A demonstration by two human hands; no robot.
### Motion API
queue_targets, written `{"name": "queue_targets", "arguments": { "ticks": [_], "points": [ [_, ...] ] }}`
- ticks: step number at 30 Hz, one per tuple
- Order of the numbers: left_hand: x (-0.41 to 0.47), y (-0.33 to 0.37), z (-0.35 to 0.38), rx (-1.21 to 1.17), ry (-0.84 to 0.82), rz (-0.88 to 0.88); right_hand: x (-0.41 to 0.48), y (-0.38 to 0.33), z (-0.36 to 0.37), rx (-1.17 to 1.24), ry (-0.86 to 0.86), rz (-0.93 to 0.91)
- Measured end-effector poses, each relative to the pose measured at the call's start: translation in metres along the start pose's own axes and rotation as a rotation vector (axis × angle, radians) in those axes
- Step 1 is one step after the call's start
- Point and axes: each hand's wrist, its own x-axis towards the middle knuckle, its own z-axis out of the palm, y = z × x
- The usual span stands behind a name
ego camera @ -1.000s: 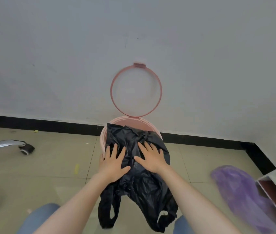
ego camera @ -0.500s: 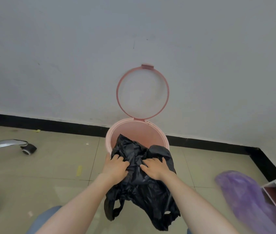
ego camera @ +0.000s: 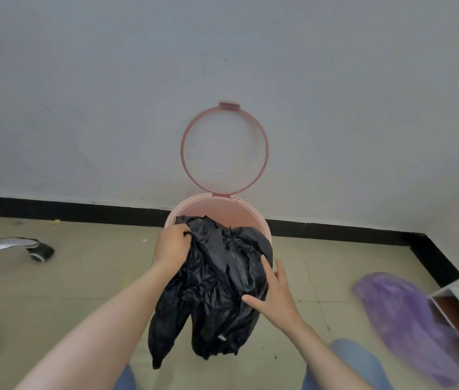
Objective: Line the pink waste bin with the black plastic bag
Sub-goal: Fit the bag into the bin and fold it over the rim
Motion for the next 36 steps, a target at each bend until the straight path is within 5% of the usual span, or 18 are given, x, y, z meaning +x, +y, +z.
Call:
{"name": "queue_targets", "arguments": {
  "ticks": [6, 13, 15, 21, 27, 36],
  "points": [
    [-0.011, -0.016, 0.016, 0.203, -0.279, 0.051, 0.024, -0.023, 0.009, -0.031, 0.05, -0.033],
    [-0.033, -0.028, 0.014, 0.435, -0.234, 0.228, 0.063, -0.055, -0.018, 0.145, 0.446, -0.101],
    [-0.037, -0.03, 0.017, 0.492, -0.302, 0.26, 0.085, -0.059, -0.015, 0.098, 0.373, -0.13],
    [-0.042, -0.037, 0.031, 0.632, -0.573, 0.246, 0.107, -0.04, 0.004, -0.644, -0.445, -0.068],
    [-0.032, -0.028, 0.034, 0.711, -0.593, 0.177, 0.063, -0.042, -0.02, -0.416, -0.141, -0.23],
    [-0.002, -0.012, 0.027, 0.515, -0.602, 0.225, -0.021, -0.024, 0.002, -0.486, -0.178, -0.046]
  ]
}}
